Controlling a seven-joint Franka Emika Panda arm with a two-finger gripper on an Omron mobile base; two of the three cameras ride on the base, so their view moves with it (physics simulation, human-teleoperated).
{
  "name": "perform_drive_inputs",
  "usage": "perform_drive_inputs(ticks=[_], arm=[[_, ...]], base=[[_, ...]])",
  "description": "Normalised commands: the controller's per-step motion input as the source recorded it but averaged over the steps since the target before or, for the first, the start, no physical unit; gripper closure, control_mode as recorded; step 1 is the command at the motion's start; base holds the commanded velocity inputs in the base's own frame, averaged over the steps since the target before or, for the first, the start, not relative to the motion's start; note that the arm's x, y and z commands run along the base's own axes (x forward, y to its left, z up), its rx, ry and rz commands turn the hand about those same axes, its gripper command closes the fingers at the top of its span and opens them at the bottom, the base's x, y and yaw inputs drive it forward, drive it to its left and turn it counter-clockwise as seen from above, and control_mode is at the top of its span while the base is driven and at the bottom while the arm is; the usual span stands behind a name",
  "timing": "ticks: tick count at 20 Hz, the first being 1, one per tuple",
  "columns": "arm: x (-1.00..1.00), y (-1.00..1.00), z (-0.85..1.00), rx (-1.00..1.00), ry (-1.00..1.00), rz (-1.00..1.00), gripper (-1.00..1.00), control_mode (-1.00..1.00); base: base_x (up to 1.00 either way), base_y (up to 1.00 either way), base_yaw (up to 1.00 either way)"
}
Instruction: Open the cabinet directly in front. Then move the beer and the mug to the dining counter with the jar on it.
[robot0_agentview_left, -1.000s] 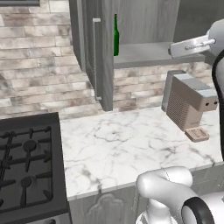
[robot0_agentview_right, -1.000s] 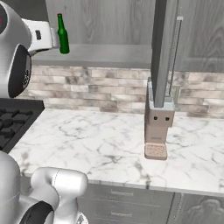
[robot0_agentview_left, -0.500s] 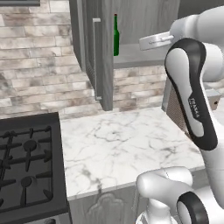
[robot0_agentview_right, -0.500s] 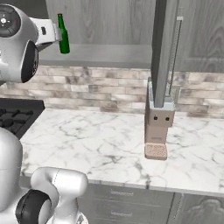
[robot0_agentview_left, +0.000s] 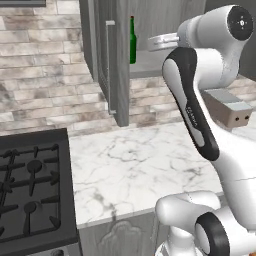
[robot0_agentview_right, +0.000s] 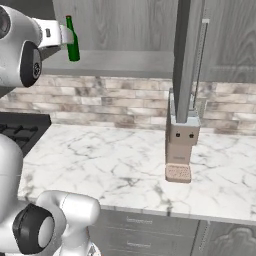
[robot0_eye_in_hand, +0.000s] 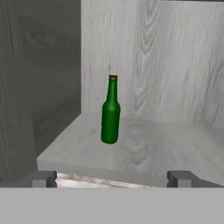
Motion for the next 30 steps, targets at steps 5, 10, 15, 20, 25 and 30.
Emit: perform_drive_inputs(ticks=[5,10,15,20,25,30], arm=[[0.11,0.0,0.0,0.0,0.01,0.0,-1.0,-1.0],[0.43,0.26,0.0,0.0,0.06,0.0,-1.0,-1.0],[0.51,0.09,0.0,0.0,0.06,0.0,-1.0,-1.0],[0.23,0.0,0.0,0.0,0.0,0.0,-1.0,-1.0],[0.26,0.0,0.0,0.0,0.0,0.0,-1.0,-1.0],[0.38,-0.02,0.0,0.0,0.0,0.0,-1.0,-1.0]], base=[[0.0,0.0,0.0],[0.0,0.0,0.0],[0.0,0.0,0.0],[0.0,0.0,0.0],[0.0,0.0,0.0],[0.0,0.0,0.0]])
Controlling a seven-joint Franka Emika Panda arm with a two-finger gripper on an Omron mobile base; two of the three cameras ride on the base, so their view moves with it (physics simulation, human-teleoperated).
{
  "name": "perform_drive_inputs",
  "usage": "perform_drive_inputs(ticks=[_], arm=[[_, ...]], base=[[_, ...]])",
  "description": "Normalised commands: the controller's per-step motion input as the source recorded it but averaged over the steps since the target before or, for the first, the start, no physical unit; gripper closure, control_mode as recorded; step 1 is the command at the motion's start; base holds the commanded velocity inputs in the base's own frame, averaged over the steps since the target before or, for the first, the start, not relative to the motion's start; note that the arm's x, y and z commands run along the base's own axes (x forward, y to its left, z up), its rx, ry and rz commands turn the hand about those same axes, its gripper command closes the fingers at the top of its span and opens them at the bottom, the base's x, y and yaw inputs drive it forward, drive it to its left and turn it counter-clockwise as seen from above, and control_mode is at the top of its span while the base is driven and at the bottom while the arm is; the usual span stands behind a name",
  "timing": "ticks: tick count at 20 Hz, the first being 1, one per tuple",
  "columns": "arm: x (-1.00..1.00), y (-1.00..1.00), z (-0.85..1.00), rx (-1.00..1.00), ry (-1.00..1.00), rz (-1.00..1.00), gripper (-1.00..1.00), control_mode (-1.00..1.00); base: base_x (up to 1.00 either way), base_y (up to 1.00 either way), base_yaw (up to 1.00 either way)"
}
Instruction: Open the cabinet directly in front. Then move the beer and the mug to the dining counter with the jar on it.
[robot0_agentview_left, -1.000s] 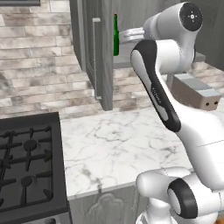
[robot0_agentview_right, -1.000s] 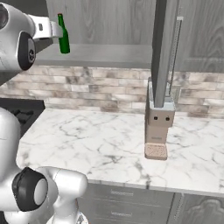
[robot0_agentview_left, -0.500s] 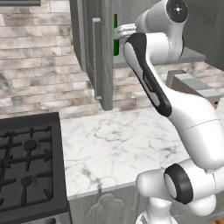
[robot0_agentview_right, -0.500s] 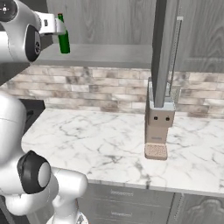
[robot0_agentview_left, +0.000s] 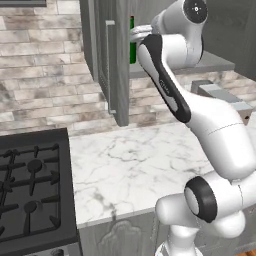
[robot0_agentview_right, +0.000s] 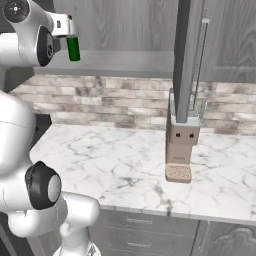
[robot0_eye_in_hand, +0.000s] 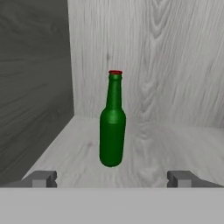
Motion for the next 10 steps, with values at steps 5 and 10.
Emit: perform_drive_inputs(ticks=[5,10], arm=[[0.57,0.0,0.0,0.0,0.0,0.0,-1.0,-1.0],[0.56,0.02,0.0,0.0,0.0,0.0,-1.0,-1.0]], base=[[0.0,0.0,0.0],[0.0,0.0,0.0]])
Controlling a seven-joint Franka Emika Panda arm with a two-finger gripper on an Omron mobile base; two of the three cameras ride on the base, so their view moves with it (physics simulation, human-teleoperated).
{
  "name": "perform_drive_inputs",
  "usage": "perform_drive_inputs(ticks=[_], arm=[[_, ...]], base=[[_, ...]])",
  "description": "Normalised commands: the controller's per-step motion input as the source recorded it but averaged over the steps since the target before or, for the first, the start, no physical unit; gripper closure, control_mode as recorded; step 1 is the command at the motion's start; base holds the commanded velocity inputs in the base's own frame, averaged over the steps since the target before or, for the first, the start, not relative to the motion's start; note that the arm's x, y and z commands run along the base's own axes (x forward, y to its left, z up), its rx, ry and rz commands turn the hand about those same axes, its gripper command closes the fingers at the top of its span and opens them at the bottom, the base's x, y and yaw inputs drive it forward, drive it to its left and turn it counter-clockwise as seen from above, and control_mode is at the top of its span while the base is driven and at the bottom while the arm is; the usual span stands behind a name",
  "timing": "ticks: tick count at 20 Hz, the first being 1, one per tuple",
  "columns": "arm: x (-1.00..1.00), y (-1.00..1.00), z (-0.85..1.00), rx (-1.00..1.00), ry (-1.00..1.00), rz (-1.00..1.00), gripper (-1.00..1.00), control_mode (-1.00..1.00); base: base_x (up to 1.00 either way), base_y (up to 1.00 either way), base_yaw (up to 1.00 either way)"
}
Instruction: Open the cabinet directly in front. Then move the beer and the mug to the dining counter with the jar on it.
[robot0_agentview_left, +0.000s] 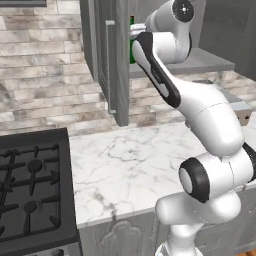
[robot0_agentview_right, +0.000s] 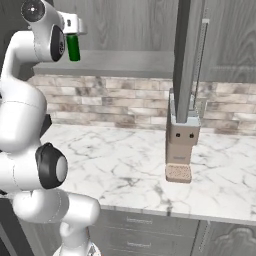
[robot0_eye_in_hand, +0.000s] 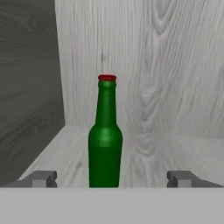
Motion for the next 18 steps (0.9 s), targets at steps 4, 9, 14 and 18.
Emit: perform_drive_inputs(ticks=[4,9,14,18], arm=[[0.34,0.32,0.0,0.0,0.01,0.0,-1.0,-1.0],[0.44,0.16,0.0,0.0,0.02,-0.01,-1.0,-1.0],[0.38,0.0,0.0,0.0,0.0,0.0,-1.0,-1.0],[0.24,0.0,-0.01,0.0,0.0,0.0,-1.0,-1.0]], base=[[0.0,0.0,0.0],[0.0,0.0,0.0],[0.0,0.0,0.0],[0.0,0.0,0.0]])
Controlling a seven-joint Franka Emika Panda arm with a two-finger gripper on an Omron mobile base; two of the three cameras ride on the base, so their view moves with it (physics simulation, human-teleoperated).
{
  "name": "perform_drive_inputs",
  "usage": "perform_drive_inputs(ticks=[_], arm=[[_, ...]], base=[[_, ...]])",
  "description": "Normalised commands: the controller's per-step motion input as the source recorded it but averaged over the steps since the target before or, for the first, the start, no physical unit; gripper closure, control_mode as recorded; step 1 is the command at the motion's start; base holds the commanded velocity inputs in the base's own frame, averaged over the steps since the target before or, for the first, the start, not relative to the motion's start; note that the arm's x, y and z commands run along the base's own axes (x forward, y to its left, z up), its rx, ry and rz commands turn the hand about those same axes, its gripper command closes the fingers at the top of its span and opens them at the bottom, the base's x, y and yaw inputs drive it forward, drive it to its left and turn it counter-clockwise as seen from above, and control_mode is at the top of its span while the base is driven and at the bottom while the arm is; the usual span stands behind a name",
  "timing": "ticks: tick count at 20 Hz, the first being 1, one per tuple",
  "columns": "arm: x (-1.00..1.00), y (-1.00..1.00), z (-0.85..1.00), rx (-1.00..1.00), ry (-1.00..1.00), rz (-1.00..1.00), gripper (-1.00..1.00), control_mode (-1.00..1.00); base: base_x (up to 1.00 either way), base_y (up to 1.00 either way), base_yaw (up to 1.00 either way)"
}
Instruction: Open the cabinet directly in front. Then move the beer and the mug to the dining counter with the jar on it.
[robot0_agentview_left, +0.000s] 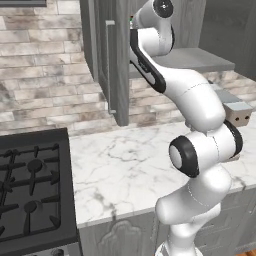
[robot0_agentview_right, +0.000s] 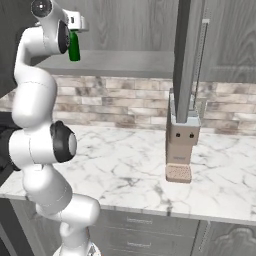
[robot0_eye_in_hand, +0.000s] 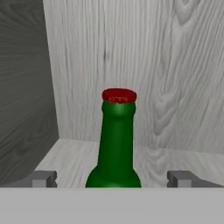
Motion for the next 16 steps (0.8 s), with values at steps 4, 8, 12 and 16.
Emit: perform_drive_inputs(ticks=[4,8,12,16], arm=[[0.08,0.0,0.0,0.0,0.0,0.0,-1.0,-1.0],[0.05,0.0,0.0,0.0,0.0,0.0,-1.0,-1.0],[0.06,0.0,0.0,0.0,0.0,0.0,-1.0,-1.0],[0.05,0.0,0.0,0.0,0.0,0.0,-1.0,-1.0]], base=[[0.0,0.0,0.0],[0.0,0.0,0.0],[0.0,0.0,0.0],[0.0,0.0,0.0]])
